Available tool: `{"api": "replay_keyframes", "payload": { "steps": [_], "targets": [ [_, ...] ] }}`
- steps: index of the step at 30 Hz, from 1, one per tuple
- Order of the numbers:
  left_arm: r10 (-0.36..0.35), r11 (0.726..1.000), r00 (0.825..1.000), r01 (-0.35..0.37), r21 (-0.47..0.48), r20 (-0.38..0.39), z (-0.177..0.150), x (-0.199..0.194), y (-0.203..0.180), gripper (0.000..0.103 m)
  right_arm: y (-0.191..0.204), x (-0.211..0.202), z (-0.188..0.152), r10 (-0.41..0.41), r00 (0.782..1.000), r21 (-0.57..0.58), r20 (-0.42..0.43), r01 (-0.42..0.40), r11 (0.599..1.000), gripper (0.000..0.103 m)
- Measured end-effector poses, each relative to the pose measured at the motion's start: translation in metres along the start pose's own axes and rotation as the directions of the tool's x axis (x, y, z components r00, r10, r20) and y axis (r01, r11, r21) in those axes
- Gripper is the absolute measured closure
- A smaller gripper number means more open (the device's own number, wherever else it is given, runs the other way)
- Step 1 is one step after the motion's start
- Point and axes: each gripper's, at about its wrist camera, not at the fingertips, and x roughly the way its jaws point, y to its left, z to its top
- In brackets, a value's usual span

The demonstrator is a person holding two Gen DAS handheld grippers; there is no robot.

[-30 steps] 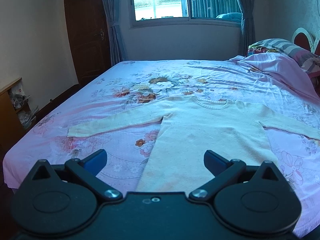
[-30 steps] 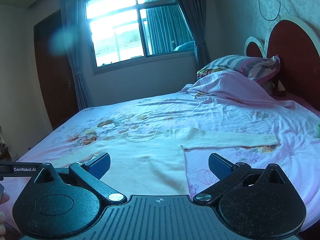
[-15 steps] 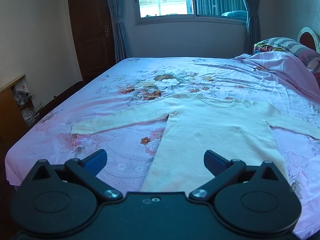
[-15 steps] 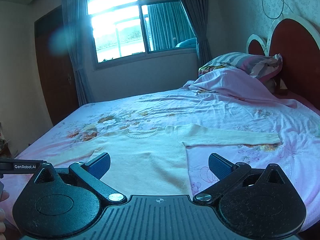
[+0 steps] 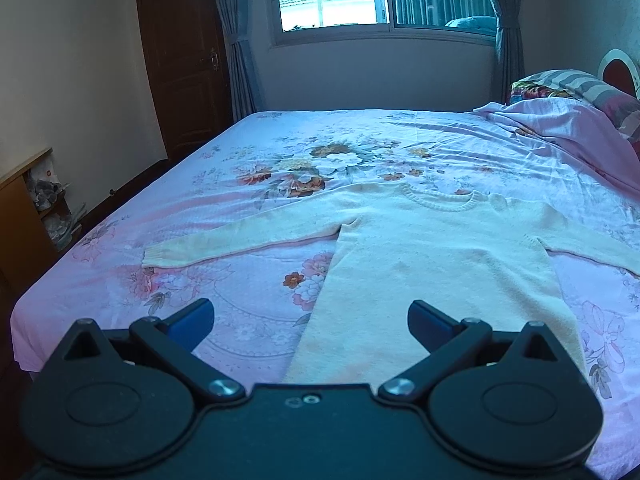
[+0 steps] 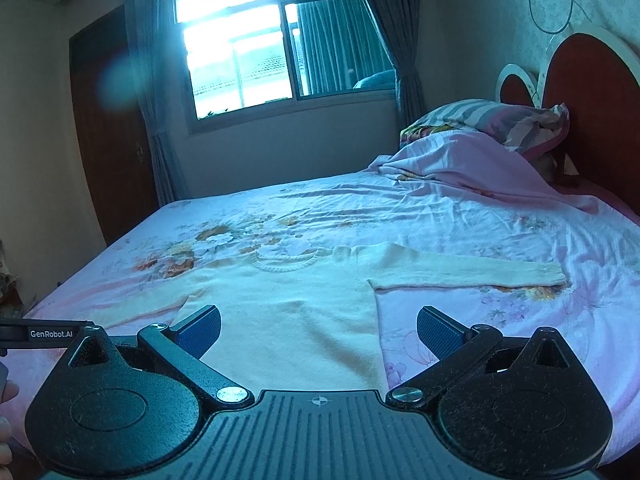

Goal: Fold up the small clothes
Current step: 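Move both tools over the cream sweater toward its sleeve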

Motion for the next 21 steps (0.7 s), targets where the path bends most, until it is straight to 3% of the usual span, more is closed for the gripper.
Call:
{"api": "replay_keyframes", "payload": {
  "steps": [21],
  "targets": [
    [0.028, 1.0, 0.999, -0.027, 0.006, -0.034, 0.015, 0.03, -0.006, 0.001, 0.012, 0.041, 0.017, 0.041, 0.999, -0.017, 0.002, -0.041, 0.999, 0.0]
  ]
}}
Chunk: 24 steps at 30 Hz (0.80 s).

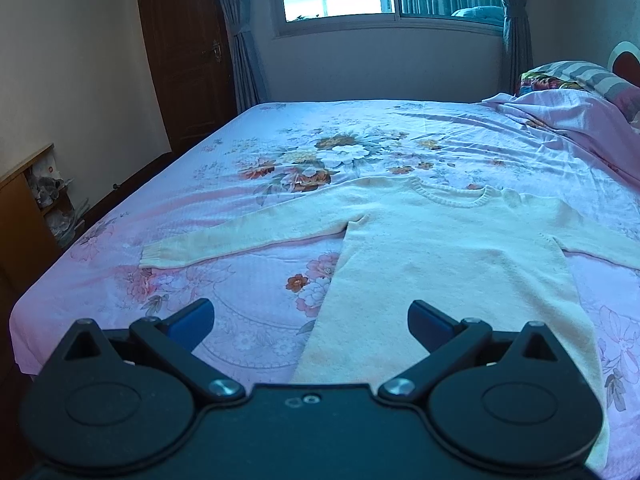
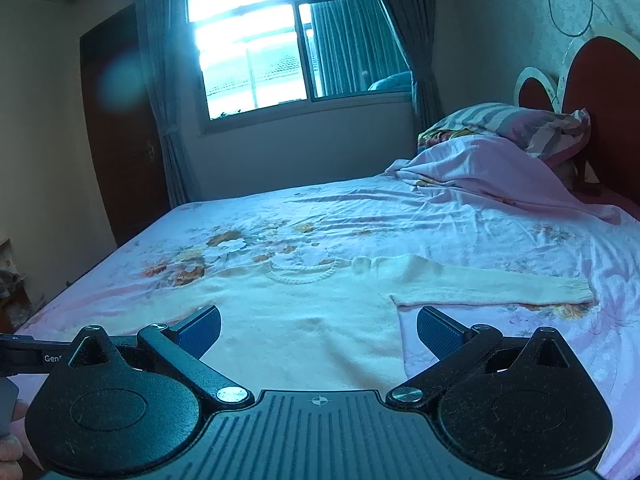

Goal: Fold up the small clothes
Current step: 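Move both tools over the cream sweater toward its sleeve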

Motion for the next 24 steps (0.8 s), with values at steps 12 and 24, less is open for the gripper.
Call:
{"api": "replay_keyframes", "payload": {
  "steps": [12, 24],
  "targets": [
    [0.019, 1.0, 0.999, -0.02, -0.02, -0.047, 0.011, 0.041, 0.006, 0.002, 0.005, 0.048, 0.012, -0.001, 1.0, -0.02, -0.024, 0.001, 1.0, 0.0],
    [0.047, 0.997, 0.991, -0.055, -0.062, -0.127, 0.027, 0.097, 0.023, 0.002, 0.01, 0.109, 0.016, 0.002, 0.997, -0.039, -0.078, -0.005, 0.999, 0.0]
  ]
}}
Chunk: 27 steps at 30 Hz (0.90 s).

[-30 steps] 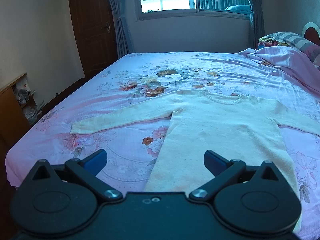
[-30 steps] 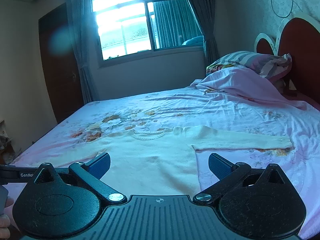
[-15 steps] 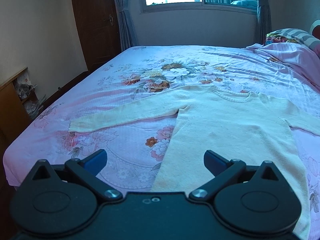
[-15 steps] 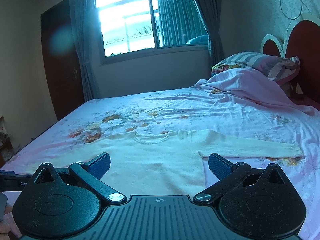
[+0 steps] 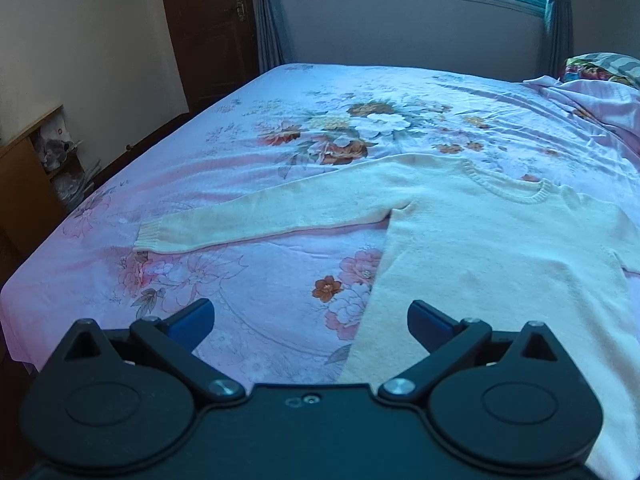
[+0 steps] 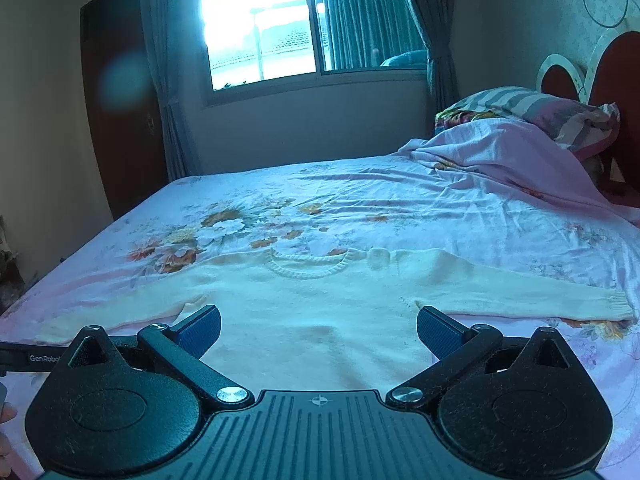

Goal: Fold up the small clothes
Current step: 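Move both tools over the cream sweater toward its sleeve, then grasp the sweater sleeve cuff with the left gripper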

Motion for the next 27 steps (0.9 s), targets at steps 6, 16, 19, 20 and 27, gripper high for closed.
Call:
{"api": "replay_keyframes", "payload": {
  "steps": [6, 16, 19, 20, 27],
  "targets": [
    [-0.011, 0.999, 0.999, 0.01, -0.03, -0.036, 0.012, 0.03, 0.009, 0.002, 0.006, 0.031, 0.005, 0.003, 1.0, -0.007, -0.019, -0.003, 1.0, 0.0],
    [-0.036, 0.991, 0.991, 0.019, -0.132, -0.126, 0.029, 0.091, 0.035, 0.008, 0.018, 0.08, 0.01, 0.001, 0.999, -0.029, -0.047, -0.003, 1.0, 0.0],
    [-0.036, 0.988, 0.987, 0.012, -0.157, -0.154, 0.033, 0.111, 0.041, 0.01, 0.02, 0.094, 0.009, 0.003, 0.998, -0.035, -0.056, -0.005, 0.999, 0.0],
    [-0.036, 0.987, 0.987, 0.009, -0.162, -0.16, 0.035, 0.116, 0.043, 0.01, 0.021, 0.1, 0.009, 0.003, 0.998, -0.036, -0.06, -0.005, 0.999, 0.0],
    [-0.036, 0.97, 0.977, -0.018, -0.244, -0.212, 0.041, 0.153, 0.062, 0.013, 0.03, 0.137, 0.009, 0.01, 0.996, -0.045, -0.084, -0.014, 0.999, 0.0]
  ]
}}
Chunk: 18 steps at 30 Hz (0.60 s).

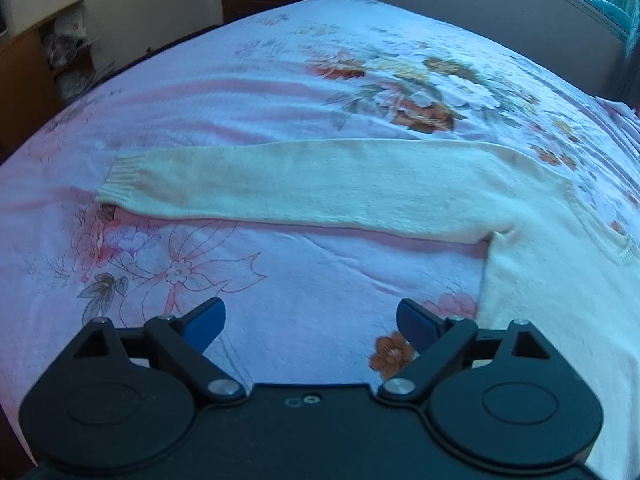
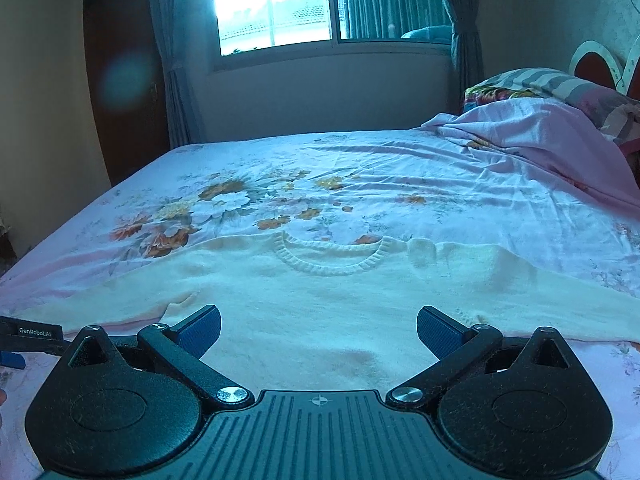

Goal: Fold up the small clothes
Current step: 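Grasp the sweater sleeve cuff with the left gripper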

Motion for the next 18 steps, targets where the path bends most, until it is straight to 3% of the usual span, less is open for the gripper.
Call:
{"api": "replay_keyframes", "payload": {
  "steps": [6, 8, 10, 14, 18],
  "targets": [
    [-0.011, 0.991, 0.998, 0.003, -0.13, -0.058, 0.016, 0.032, 0.03, 0.022, 0.01, 0.036, -0.001, 0.019, 0.999, -0.027, -0.028, -0.02, 0.999, 0.0],
    [-0.014, 0.985, 0.997, 0.002, -0.175, -0.069, 0.021, 0.042, 0.04, 0.033, 0.011, 0.047, -0.001, 0.02, 0.999, -0.025, -0.036, -0.021, 0.999, 0.0],
    [-0.027, 0.977, 0.997, 0.011, -0.215, -0.072, 0.025, 0.05, 0.051, 0.036, 0.011, 0.056, -0.002, 0.02, 0.999, -0.023, -0.044, -0.021, 1.0, 0.0],
    [-0.065, 0.951, 0.997, 0.047, -0.305, -0.05, 0.034, 0.063, 0.072, 0.044, 0.012, 0.071, -0.006, 0.017, 0.998, -0.032, -0.062, -0.019, 0.999, 0.0],
    [-0.113, 0.902, 0.993, 0.089, -0.423, -0.032, 0.042, 0.072, 0.098, 0.044, 0.013, 0.08, -0.01, 0.019, 0.996, -0.026, -0.082, -0.021, 0.999, 0.0]
  ]
}}
